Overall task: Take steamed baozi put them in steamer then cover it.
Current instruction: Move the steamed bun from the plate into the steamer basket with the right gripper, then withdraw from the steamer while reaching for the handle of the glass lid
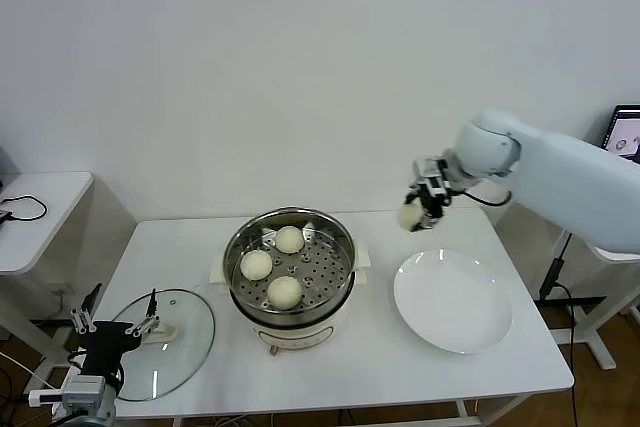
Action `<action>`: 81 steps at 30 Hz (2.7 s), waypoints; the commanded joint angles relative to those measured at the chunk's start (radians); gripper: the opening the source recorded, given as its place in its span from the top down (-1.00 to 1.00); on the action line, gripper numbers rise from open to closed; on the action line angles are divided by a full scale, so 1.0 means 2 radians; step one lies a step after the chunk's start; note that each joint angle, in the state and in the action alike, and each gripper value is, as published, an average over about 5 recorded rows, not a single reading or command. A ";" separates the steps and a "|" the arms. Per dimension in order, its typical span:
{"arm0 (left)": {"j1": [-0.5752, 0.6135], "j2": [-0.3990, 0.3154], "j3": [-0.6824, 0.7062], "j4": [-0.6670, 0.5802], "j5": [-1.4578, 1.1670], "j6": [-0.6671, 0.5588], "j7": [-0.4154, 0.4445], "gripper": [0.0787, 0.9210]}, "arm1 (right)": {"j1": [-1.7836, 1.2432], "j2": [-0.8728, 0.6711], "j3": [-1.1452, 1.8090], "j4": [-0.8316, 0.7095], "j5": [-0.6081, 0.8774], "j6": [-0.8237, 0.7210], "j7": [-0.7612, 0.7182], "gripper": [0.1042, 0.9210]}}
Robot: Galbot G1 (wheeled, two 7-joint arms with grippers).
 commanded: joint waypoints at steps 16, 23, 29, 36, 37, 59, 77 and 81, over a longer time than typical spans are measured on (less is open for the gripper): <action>-0.004 -0.008 -0.003 0.000 0.000 -0.001 0.000 -0.77 | -0.031 0.203 -0.046 -0.039 0.128 -0.124 0.102 -0.20; -0.007 -0.008 -0.002 0.002 0.000 -0.001 0.000 -0.77 | -0.051 0.209 -0.050 -0.051 0.114 -0.135 0.112 -0.20; -0.007 -0.007 -0.004 0.005 -0.002 -0.002 0.000 -0.77 | -0.059 0.212 -0.051 -0.057 0.105 -0.146 0.113 -0.20; -0.007 -0.008 -0.003 0.005 -0.001 -0.001 0.000 -0.77 | -0.064 0.205 -0.051 -0.054 0.095 -0.150 0.110 -0.20; -0.007 -0.008 -0.003 0.005 -0.001 -0.002 0.000 -0.77 | -0.064 0.204 -0.051 -0.053 0.094 -0.150 0.110 -0.20; -0.006 -0.010 -0.001 0.002 0.001 -0.001 0.000 -0.77 | -0.041 0.155 -0.033 -0.011 0.091 -0.150 0.096 -0.68; -0.013 -0.014 0.003 0.010 0.006 -0.010 -0.001 -0.77 | -0.293 -0.021 0.225 0.164 0.190 0.019 0.508 -0.76; -0.012 -0.016 0.004 0.017 0.010 -0.017 -0.002 -0.77 | -0.463 -0.020 0.376 0.166 0.137 0.122 0.544 -0.76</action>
